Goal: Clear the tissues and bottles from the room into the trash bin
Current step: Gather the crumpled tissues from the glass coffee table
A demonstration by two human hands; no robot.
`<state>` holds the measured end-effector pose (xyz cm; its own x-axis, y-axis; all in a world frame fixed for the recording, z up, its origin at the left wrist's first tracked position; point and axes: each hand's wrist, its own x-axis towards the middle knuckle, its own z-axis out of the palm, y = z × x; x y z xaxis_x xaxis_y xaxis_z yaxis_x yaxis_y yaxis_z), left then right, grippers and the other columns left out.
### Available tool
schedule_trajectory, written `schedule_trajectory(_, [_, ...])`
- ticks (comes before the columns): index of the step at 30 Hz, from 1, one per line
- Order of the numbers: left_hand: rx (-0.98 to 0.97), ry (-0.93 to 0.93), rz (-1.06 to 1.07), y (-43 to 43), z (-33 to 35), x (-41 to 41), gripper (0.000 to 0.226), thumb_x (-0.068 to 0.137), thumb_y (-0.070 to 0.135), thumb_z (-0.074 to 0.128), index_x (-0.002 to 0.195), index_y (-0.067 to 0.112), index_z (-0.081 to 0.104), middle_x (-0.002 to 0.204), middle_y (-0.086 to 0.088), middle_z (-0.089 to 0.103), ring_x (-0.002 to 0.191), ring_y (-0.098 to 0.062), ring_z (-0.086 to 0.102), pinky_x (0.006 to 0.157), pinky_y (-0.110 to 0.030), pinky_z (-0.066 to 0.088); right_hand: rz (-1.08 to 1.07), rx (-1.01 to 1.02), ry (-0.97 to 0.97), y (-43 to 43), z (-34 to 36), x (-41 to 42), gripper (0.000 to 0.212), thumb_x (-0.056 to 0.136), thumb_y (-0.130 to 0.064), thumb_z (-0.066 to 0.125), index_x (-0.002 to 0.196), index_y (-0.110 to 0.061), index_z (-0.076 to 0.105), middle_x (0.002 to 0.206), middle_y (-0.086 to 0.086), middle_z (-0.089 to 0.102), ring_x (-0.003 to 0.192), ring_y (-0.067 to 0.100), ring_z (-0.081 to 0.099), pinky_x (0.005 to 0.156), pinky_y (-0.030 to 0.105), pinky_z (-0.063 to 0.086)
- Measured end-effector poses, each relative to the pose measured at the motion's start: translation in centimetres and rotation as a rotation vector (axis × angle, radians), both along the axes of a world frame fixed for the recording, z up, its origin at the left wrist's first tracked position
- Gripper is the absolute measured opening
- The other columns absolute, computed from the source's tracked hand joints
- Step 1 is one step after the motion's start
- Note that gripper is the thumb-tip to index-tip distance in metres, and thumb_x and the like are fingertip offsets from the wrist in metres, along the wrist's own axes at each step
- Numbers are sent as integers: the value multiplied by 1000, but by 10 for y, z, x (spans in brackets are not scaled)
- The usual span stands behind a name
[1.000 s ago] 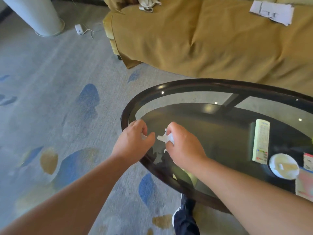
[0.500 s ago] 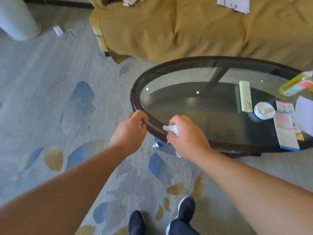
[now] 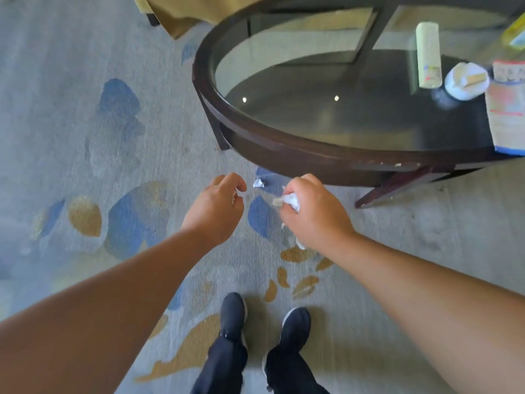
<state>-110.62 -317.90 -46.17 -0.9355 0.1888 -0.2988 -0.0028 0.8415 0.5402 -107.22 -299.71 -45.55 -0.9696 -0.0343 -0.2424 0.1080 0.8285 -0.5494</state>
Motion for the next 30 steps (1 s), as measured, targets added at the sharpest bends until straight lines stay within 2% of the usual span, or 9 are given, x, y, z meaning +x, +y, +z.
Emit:
schedule_trajectory(7, [-14,15,-30,2,-70,11,19,95,14,46,111,19,53,110,-1,55,88,-19,52,71,-29,40,-47,-3,-4,3,-66,15,13,89,-22,55,101,-16,55,106,-4,49,74,19,50,59,30,31])
schedule_trajectory(14, [1,81,-85,-5,-188,-15,19,93,13,47,111,19,55,114,-1,55,88,-20,55,71,-28,41,-83,-4,17,-18,-176,-5,13,88,-22,56,100,-16,56,108,-2,52,81,24,55,64,33,41])
schedule_trajectory(18, [-11,127,-115,-8,-265,-38,19,93,14,48,110,20,55,114,-2,55,86,-21,57,69,-29,41,-104,2,47,-25,-250,-25,15,88,-24,58,101,-17,57,108,-2,52,84,23,55,65,32,39])
schedule_trajectory(23, [-3,159,-176,-14,-355,-62,19,93,15,47,111,20,54,114,-2,54,84,-21,58,70,-33,47,-124,15,70,-25,-332,-45,14,87,-25,58,99,-17,57,104,-5,49,78,19,50,62,31,36])
schedule_trajectory(27, [13,175,-156,-13,-405,-78,21,93,14,48,112,19,54,115,-2,54,88,-24,60,75,-40,53,-116,47,65,-25,-378,-57,15,87,-25,58,101,-18,57,105,-5,49,80,20,52,62,30,33])
schedule_trajectory(30, [31,166,-146,-10,-433,-88,20,93,14,48,112,19,54,115,-3,54,88,-24,59,74,-38,52,-114,78,70,-24,-401,-65,17,88,-26,57,103,-19,57,109,-4,51,87,21,54,64,30,33])
